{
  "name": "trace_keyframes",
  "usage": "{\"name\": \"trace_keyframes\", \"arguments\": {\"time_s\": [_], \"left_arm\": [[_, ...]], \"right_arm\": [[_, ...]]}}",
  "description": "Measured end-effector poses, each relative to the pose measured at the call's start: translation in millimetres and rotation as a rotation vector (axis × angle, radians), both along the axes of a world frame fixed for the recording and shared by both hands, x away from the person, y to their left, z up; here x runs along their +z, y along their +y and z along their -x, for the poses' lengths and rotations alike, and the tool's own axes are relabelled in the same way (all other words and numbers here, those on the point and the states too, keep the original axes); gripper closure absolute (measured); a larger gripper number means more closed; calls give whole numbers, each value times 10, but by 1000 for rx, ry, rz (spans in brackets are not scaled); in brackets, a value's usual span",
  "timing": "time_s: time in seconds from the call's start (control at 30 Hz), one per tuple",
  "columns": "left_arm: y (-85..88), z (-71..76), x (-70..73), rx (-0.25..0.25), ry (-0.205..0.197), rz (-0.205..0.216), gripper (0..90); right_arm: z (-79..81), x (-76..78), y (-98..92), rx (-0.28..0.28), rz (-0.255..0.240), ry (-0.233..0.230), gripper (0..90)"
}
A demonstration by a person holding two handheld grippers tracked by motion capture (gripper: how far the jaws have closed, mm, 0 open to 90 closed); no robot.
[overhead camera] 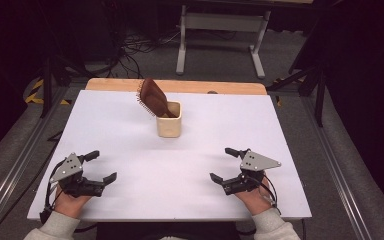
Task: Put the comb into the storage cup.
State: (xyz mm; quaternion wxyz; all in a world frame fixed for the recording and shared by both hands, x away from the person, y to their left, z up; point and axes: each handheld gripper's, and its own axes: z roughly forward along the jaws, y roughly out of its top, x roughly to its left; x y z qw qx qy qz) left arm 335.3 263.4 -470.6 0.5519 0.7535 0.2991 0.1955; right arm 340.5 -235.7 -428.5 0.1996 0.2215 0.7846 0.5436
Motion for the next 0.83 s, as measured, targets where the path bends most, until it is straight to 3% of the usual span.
{"name": "trace_keyframes", "arguments": {"time_s": [0.43, 0.57, 0.83], "left_arm": [[50, 16, 46, 53, -13, 27, 21], [68, -2, 68, 62, 13, 17, 29], [139, -30, 122, 71, 53, 68, 29]], "right_arm": [[-22, -49, -19, -17, -8, 24, 33], [-24, -48, -34, -23, -12, 26, 32], [-9, -53, -53, -29, -20, 30, 32]]}}
